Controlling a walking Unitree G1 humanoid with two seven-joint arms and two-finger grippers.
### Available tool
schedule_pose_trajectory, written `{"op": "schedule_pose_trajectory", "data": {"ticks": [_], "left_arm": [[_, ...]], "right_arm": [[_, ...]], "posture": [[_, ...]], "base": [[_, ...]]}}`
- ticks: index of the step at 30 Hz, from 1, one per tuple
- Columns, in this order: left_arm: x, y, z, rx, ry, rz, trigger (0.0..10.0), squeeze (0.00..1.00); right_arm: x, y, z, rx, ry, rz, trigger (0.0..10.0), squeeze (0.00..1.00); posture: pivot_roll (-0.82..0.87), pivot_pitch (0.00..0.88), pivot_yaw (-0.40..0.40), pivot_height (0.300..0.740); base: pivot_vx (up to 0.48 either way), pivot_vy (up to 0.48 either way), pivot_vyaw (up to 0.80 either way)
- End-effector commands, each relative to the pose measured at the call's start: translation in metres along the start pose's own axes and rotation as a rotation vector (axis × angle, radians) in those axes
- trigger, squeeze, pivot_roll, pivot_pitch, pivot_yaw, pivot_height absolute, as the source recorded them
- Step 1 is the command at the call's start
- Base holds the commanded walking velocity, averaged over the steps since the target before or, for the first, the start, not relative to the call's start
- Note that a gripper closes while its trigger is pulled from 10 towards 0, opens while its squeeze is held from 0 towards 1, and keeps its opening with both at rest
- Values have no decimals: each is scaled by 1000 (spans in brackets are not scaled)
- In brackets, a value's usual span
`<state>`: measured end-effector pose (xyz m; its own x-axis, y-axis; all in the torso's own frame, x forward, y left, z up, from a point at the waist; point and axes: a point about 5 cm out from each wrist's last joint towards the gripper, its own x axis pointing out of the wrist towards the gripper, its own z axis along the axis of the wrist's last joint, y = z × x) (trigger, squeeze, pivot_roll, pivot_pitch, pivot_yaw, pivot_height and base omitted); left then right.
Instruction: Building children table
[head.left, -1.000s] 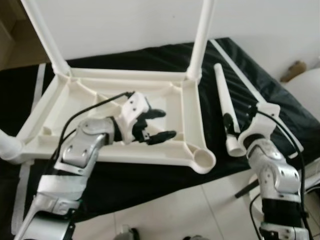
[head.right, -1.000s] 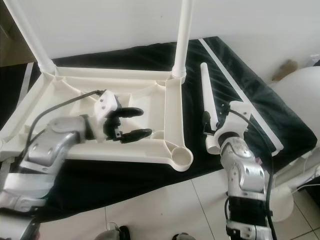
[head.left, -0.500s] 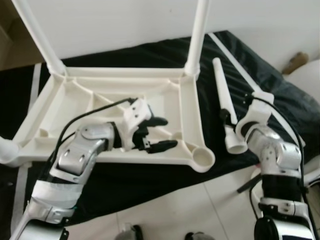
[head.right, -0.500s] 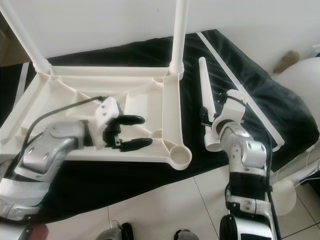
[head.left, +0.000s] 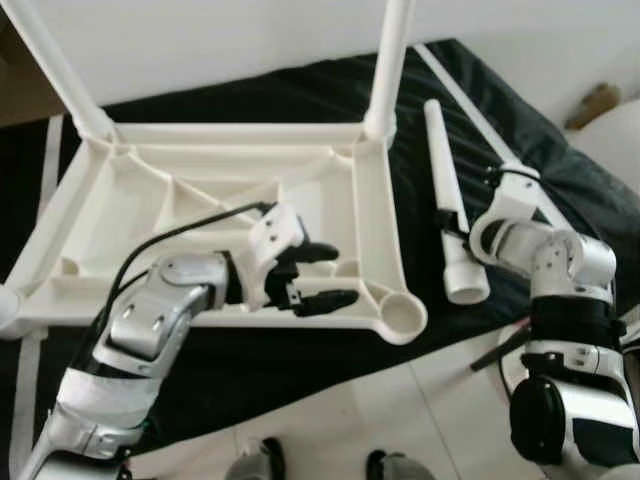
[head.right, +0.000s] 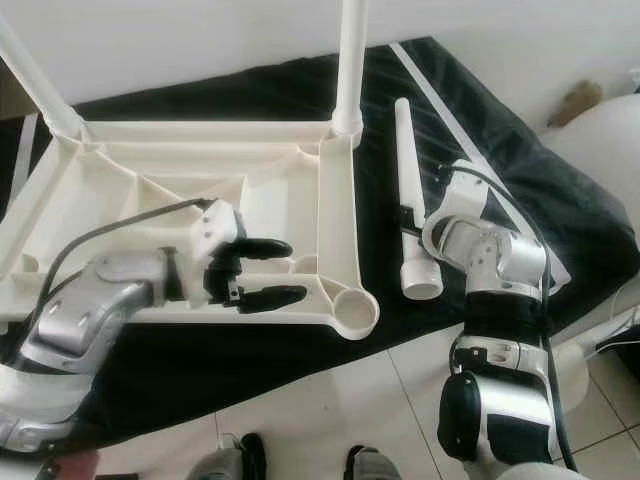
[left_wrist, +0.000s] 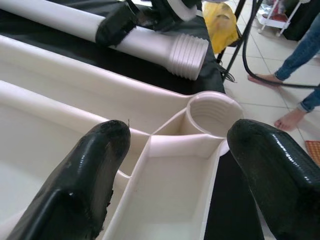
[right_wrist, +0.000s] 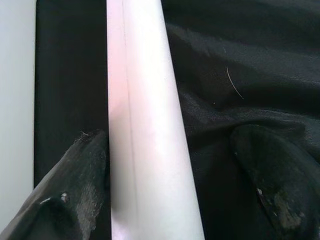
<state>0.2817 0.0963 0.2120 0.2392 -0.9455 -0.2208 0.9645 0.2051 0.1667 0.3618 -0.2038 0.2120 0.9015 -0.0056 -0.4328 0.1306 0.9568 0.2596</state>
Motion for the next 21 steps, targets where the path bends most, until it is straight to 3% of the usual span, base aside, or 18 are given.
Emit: {"op": "schedule_pose_trajectory", "data": {"ticks": [1,10,11,12,13,15,21], "left_arm": [[0,-6,-2,-9,11,-40,10000,0],[0,-5,0,-15,12,-22,10000,0],[0,-5,0,-15,11,-19,10000,0],[-1,-5,0,-15,10,-17,10000,0],[-1,-4,0,-17,9,-14,10000,0],[-1,-4,1,-17,9,-11,10000,0],[-1,-1,3,-14,6,0,10000,0]], "right_arm": [[6,-2,-16,12,106,7,10000,0],[9,8,-31,-70,213,48,10000,0],[8,10,-34,-74,231,57,7490,0],[8,11,-35,-76,245,64,7490,0],[8,12,-37,-76,255,67,471,0],[8,12,-38,-71,276,71,0,0],[7,9,-39,-70,293,65,0,0]], "posture": [[-27,248,38,740],[-22,252,31,740],[-22,252,28,740],[-22,252,28,740],[-22,251,27,740],[-23,249,25,740],[-30,236,19,740]], "base": [[0,0,0],[0,0,0],[0,0,0],[0,0,0],[0,0,0],[0,0,0],[0,0,0]]}}
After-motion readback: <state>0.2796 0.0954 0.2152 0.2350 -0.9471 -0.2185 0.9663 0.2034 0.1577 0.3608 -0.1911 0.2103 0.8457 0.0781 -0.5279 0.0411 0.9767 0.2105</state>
